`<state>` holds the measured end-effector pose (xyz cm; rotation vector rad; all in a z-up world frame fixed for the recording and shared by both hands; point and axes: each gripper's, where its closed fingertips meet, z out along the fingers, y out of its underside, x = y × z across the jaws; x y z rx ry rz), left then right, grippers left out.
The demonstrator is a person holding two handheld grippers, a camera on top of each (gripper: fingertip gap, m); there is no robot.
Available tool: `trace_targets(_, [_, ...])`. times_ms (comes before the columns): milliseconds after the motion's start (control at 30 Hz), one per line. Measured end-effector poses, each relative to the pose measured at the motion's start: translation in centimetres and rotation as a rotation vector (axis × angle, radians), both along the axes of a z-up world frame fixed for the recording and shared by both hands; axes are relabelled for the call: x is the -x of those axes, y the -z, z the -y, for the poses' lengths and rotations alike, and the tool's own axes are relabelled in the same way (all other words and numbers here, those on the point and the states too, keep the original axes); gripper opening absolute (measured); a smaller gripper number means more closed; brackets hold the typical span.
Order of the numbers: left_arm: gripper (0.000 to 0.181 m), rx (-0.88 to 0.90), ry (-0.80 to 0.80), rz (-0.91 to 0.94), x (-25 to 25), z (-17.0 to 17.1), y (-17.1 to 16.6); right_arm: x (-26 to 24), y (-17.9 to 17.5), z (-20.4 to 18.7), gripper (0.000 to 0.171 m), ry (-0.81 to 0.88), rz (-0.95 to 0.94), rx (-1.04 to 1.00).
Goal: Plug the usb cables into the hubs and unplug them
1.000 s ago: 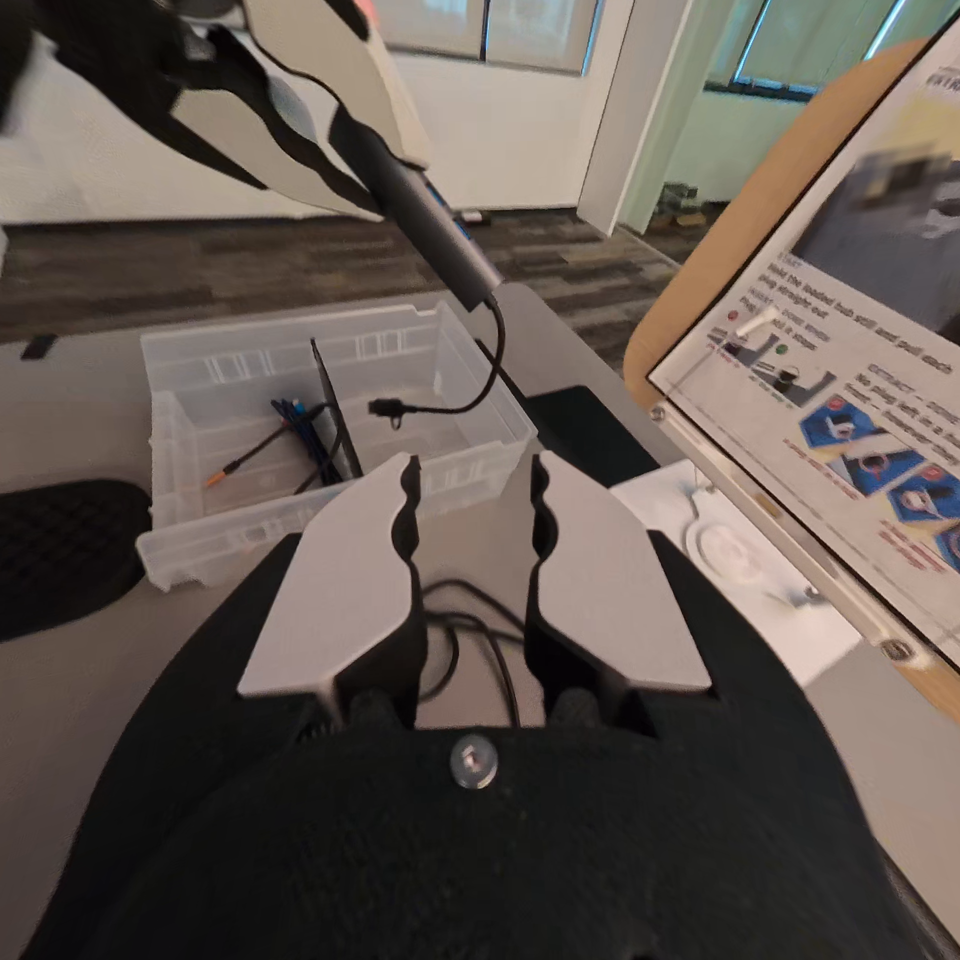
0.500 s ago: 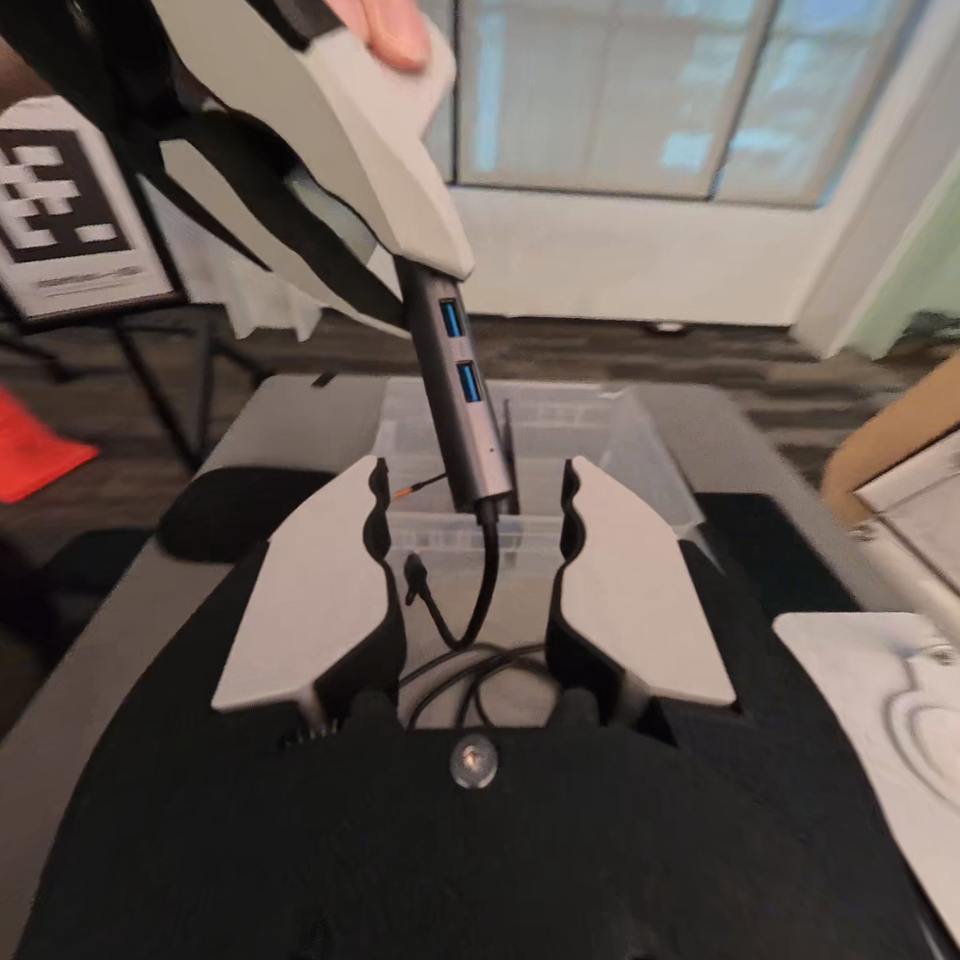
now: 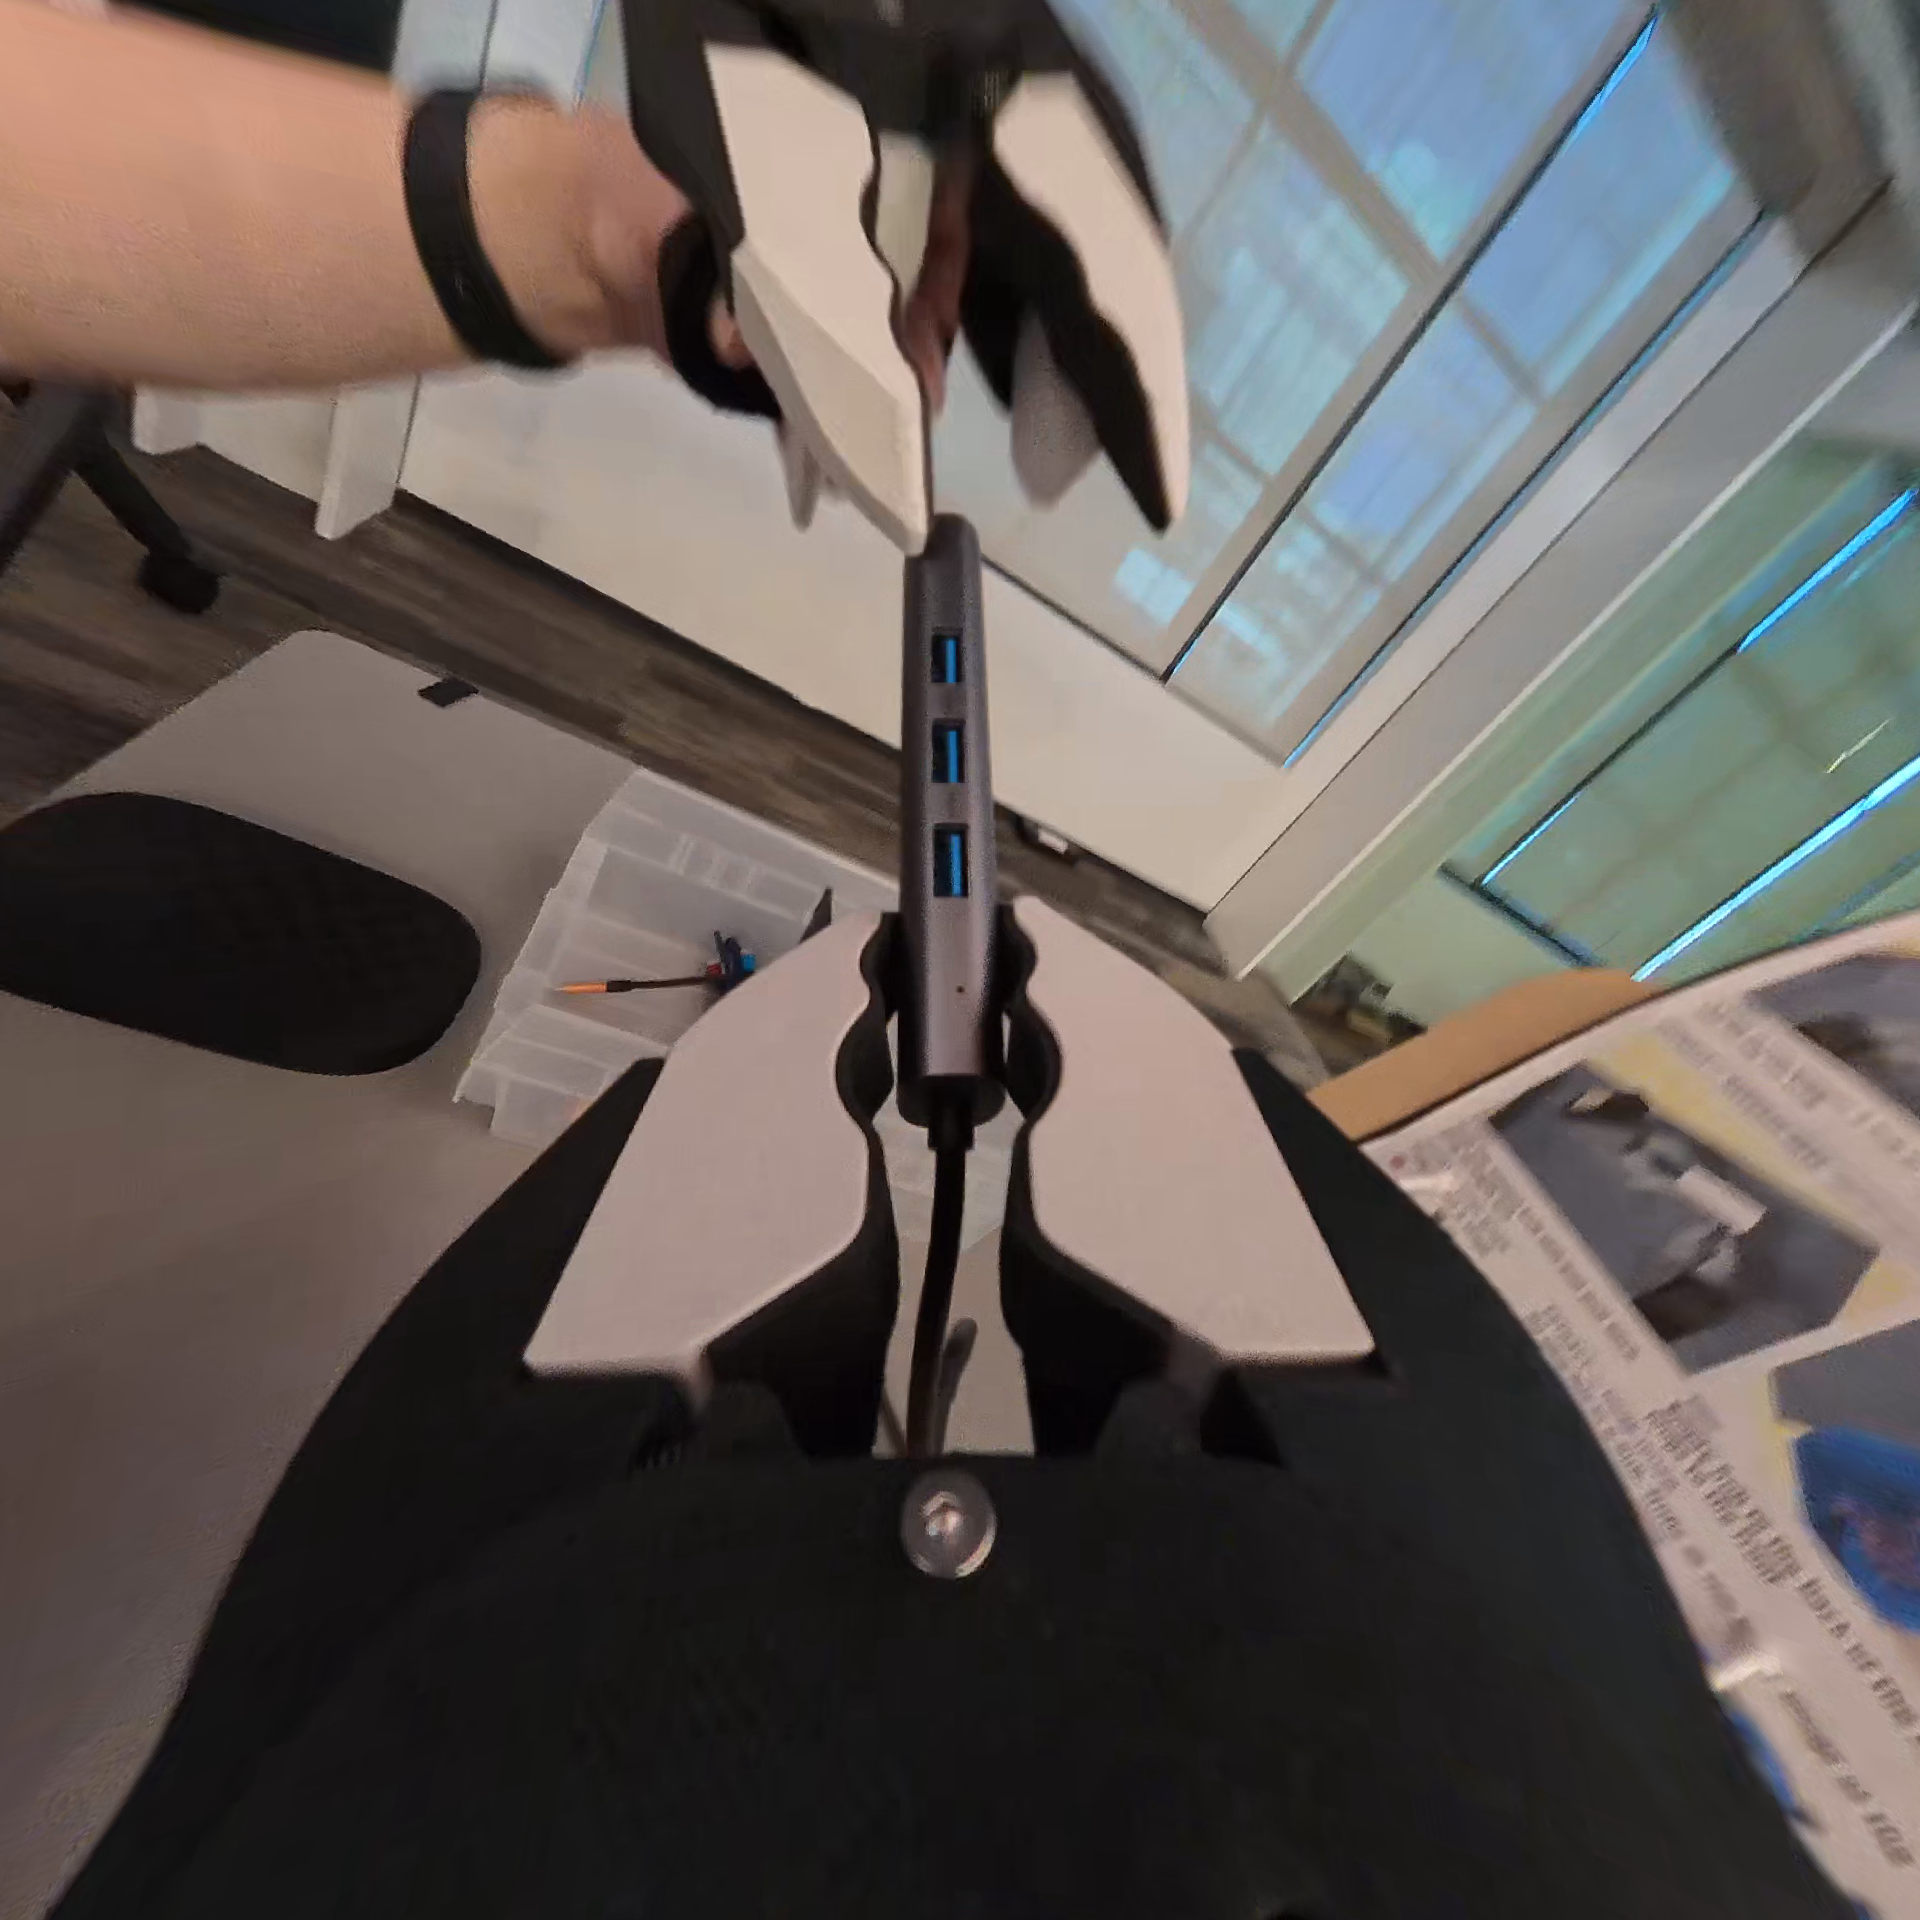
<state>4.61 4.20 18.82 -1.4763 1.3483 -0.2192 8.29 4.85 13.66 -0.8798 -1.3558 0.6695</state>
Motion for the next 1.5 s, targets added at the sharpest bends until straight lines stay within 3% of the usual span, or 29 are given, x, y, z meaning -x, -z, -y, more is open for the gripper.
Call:
trace_targets(133, [0.054, 0.011, 0.189, 0.381, -1.0, 3.5, 0.3, -0.4, -0.9, 2.4, 0.018, -0.012, 0.012, -0.138])
trace_targets(333, [0.045, -0.318, 0.157, 0.234, -3.6, 4.5, 2.9, -1.1, -0.4, 4.3, 0.019, -0.066, 0.052, -0.184])
trace_targets(567, [0.023, -0.317, 0.261, 0.139, -4.8, 4.2, 5.5, -1.2, 0.6, 4.5, 0.019, -0.051, 0.119, -0.25])
trace_targets(933, [0.017, -0.317, 0.372, 0.107, -3.5, 3.2, 8.6, 0.8, 3.6, 2.9, 0.019, -0.031, 0.265, -0.245])
trace_targets(1300, [0.017, -0.385, 0.334, 0.059, -3.4, 2.8, 8.6, 1.0, 3.7, 2.2, 0.019, 0.02, 0.268, -0.285])
trace_targets(1500, [0.016, -0.496, 0.275, 0.059, -2.8, 2.7, 7.3, 1.0, 2.7, 1.2, 0.033, 0.111, 0.217, -0.324])
